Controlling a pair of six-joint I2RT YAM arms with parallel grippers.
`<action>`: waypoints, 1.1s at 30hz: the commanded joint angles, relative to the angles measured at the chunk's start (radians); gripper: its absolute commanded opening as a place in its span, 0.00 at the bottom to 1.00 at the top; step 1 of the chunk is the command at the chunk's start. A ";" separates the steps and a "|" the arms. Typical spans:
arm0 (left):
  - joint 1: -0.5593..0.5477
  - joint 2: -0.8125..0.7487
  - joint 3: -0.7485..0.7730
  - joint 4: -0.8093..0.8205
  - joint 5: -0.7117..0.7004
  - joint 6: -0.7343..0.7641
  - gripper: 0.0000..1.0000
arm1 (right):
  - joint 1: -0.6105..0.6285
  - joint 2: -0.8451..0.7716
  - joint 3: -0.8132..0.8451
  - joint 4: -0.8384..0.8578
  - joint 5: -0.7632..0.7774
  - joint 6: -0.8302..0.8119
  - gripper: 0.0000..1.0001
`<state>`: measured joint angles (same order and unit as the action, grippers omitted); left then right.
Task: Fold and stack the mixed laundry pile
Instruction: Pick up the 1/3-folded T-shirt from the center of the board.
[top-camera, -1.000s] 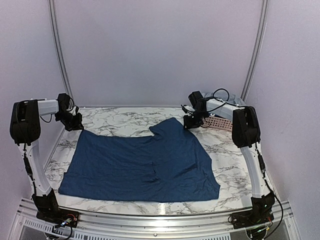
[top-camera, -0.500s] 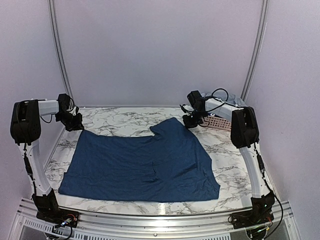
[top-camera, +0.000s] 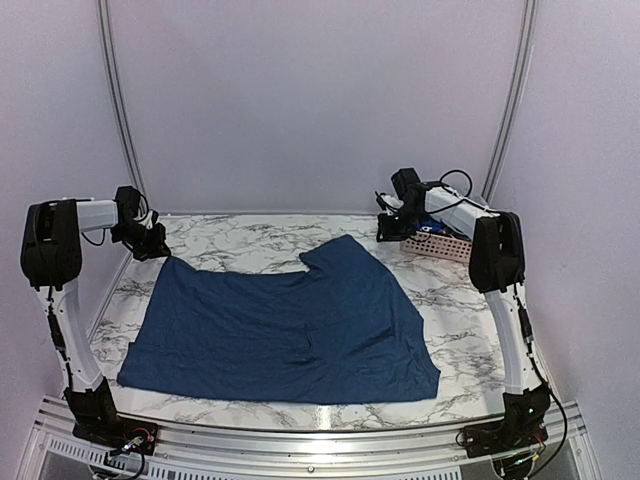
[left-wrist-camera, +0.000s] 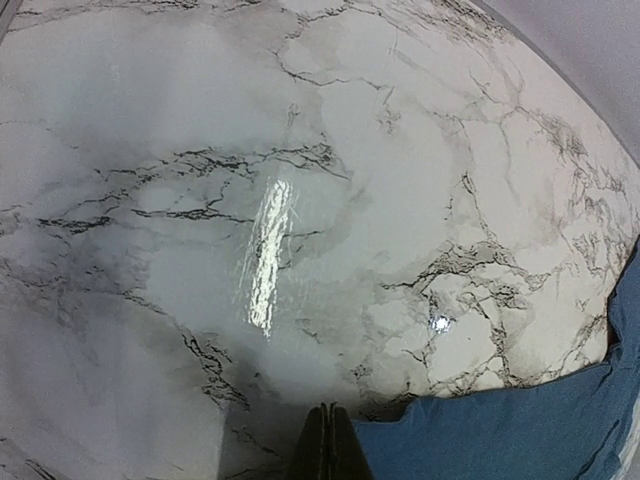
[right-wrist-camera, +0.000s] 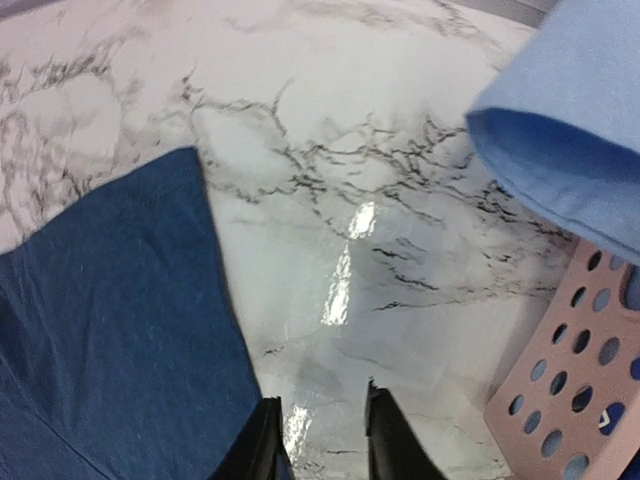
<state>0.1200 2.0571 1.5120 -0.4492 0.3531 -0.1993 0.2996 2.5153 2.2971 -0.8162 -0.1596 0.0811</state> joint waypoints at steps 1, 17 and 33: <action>0.000 0.019 0.015 0.027 0.020 -0.005 0.00 | 0.028 -0.006 -0.006 -0.025 -0.038 -0.015 0.36; 0.000 0.024 0.008 0.039 0.021 -0.008 0.00 | 0.108 0.107 -0.004 -0.109 0.155 -0.062 0.37; -0.001 0.026 -0.004 0.056 0.026 -0.014 0.00 | 0.087 0.089 -0.017 -0.111 0.213 -0.074 0.00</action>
<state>0.1200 2.0739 1.5120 -0.4168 0.3660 -0.2066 0.4324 2.5744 2.2993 -0.8692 0.0582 0.0051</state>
